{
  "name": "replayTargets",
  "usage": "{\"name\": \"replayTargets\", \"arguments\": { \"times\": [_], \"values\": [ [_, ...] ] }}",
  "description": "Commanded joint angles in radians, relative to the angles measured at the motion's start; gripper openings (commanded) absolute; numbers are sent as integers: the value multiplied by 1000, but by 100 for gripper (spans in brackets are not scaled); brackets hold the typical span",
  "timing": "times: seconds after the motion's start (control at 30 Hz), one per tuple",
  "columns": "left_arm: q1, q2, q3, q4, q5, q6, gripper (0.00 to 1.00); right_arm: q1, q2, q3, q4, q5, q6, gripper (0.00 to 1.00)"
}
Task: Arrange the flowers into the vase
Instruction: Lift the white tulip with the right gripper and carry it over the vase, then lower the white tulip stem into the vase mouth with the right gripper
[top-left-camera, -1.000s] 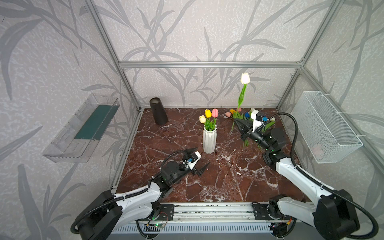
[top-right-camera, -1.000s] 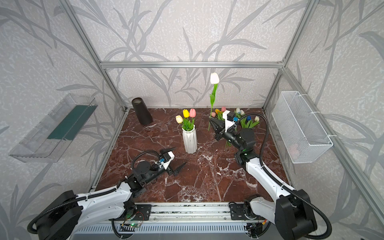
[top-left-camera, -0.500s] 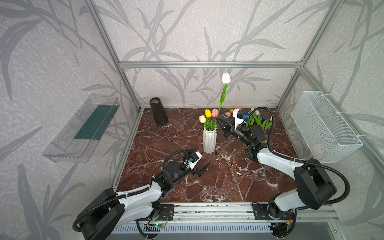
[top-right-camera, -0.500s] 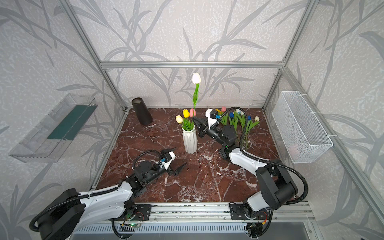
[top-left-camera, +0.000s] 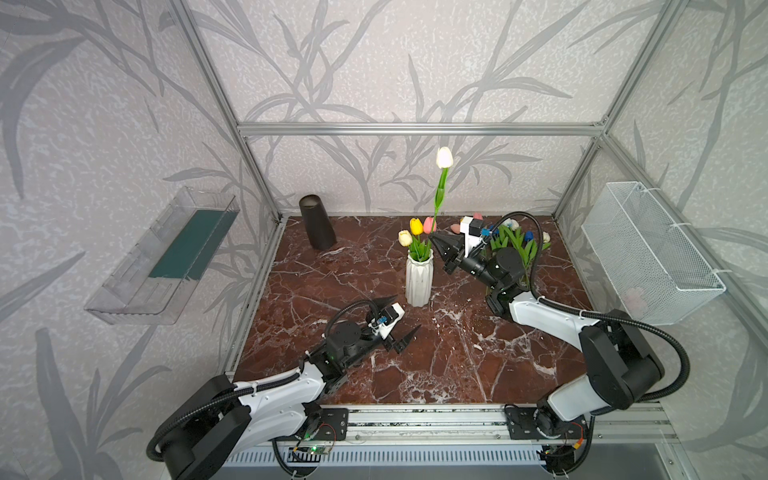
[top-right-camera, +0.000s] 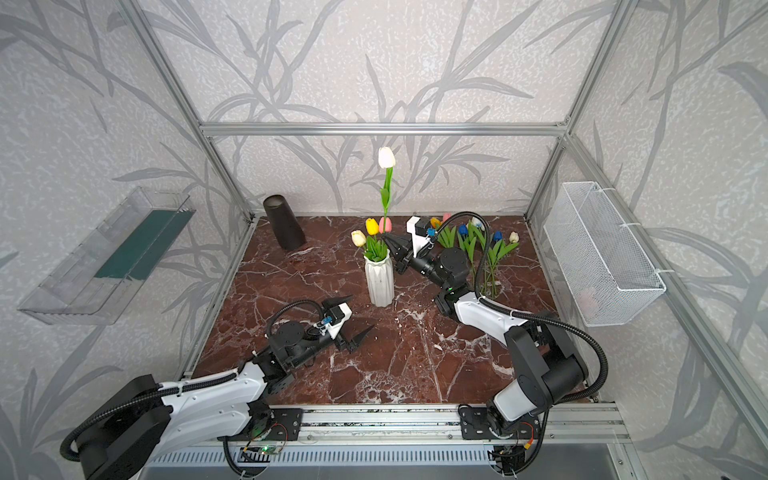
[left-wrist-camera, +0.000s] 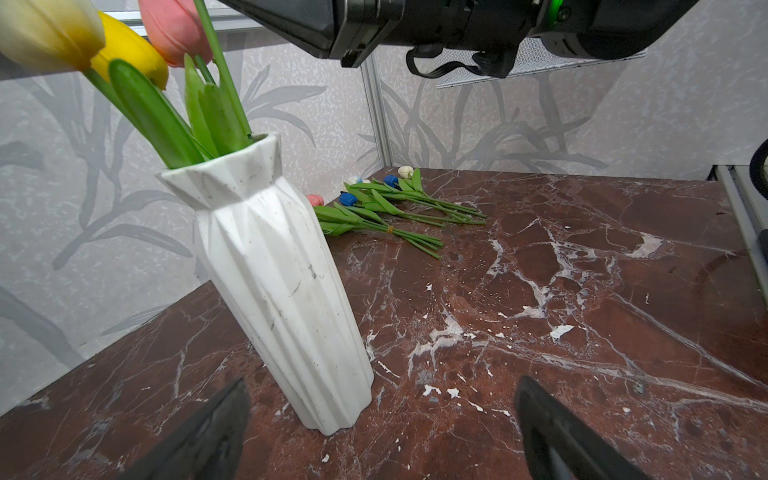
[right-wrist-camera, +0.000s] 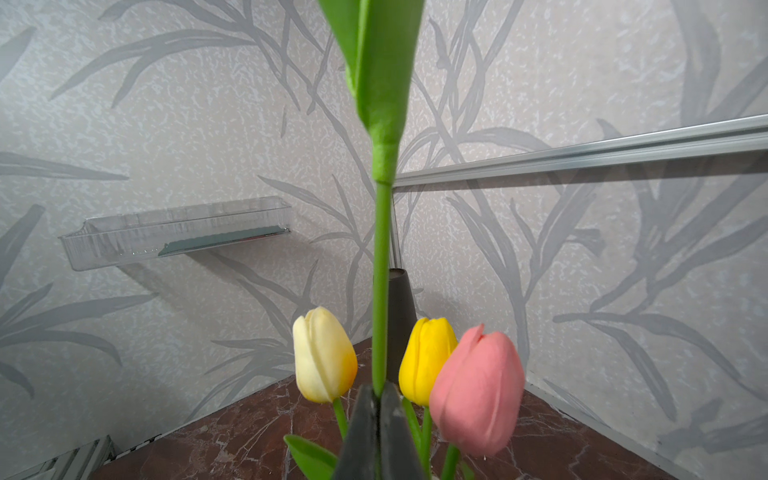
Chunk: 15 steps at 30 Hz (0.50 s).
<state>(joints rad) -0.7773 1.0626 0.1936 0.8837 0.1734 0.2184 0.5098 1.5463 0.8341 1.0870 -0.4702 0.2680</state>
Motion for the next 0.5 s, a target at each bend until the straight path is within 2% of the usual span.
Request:
{"name": "replayTargets", "arguments": {
  "times": [0.0, 0.47],
  "values": [
    [-2, 3, 4, 10, -2, 24, 99, 6, 9, -11, 20, -1, -35, 0],
    [-3, 10, 7, 4, -3, 26, 99, 19, 24, -85, 2, -42, -109, 0]
  ]
}}
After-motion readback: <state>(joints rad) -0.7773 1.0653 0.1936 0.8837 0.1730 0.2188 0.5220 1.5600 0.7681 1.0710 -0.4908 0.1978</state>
